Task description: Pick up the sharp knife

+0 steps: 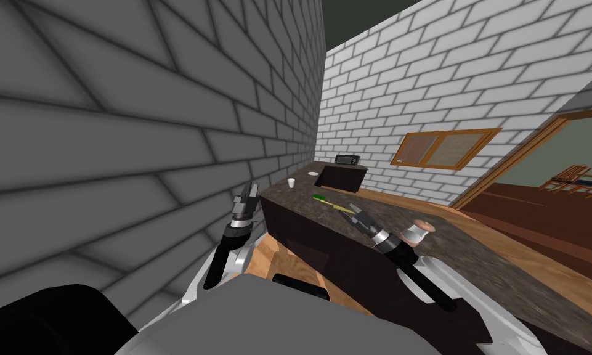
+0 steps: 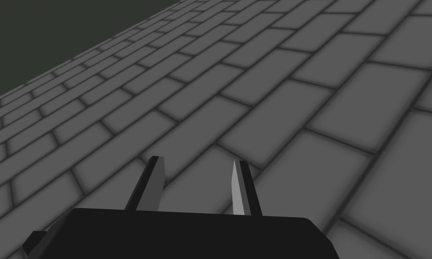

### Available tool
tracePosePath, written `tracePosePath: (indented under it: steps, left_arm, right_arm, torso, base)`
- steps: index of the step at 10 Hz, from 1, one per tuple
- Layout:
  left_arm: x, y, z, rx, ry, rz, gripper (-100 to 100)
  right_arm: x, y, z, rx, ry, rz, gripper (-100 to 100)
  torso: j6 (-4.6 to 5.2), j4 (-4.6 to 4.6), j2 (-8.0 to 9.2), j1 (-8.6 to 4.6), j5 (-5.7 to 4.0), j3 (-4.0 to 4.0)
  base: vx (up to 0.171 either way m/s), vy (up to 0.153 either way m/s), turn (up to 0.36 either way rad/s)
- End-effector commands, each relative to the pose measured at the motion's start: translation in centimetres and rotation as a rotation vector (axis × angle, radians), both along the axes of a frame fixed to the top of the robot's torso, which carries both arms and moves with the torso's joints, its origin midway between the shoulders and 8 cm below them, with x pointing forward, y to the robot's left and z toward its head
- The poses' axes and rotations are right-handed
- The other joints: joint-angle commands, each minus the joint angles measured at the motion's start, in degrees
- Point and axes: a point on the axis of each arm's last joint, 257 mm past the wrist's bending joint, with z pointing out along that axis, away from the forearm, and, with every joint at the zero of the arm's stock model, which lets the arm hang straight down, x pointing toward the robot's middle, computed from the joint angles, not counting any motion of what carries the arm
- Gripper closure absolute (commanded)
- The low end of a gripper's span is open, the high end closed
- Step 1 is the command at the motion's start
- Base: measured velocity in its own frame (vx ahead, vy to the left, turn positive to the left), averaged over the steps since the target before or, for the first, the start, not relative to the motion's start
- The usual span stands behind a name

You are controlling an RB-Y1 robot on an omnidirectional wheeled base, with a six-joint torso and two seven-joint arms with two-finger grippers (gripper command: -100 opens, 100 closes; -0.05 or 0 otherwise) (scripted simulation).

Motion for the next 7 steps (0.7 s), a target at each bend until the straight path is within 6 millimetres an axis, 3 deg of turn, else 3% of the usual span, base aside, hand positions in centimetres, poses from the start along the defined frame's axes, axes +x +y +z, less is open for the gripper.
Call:
tracePosePath:
  steps: [1,3,4,5,6,7]
  left_arm:
    - [0.0,0.0,0.0,0.000,0.000,0.000,0]
    - [0.0,0.0,0.0,0.000,0.000,0.000,0]
    - [0.0,0.0,0.0,0.000,0.000,0.000,0]
    - [0.0,0.0,0.0,0.000,0.000,0.000,0]
    - [0.0,0.0,0.0,0.000,0.000,0.000,0]
    - [0.0,0.0,0.0,0.000,0.000,0.000,0]
  right_arm:
    - [1.1,-1.5,-1.7,-0.109,0.009,-0.023,-100]
    - [1.7,-4.0,-4.0,-0.212,0.038,-0.060,-100]
    - [1.8,-4.2,-4.2,-0.216,0.042,-0.064,-100]
    - [2.1,-6.1,-5.7,-0.310,0.057,-0.087,-100]
    - [2.2,-6.5,-6.0,-0.312,0.064,-0.093,-100]
    - [2.4,-8.9,-7.7,-0.404,0.087,-0.124,-100]
  torso:
    - [0.00,0.00,0.00,0.00,0.00,0.00]
    - [0.01,0.00,0.02,0.03,0.00,0.01]
    - [-0.02,0.01,0.01,0.15,0.03,0.01]
    - [0.00,0.00,0.00,0.09,0.02,0.00]
    - [-0.02,-0.01,-0.06,0.11,0.02,-0.03]
    - [0.00,-0.01,-0.04,0.03,0.01,-0.02]
  base:
    - [0.029,0.091,0.125]
    - [0.030,0.097,0.068]
    - [0.038,0.093,0.049]
    - [0.055,0.101,0.109]
    - [0.047,0.075,0.057]
    - [0.064,0.097,0.095]
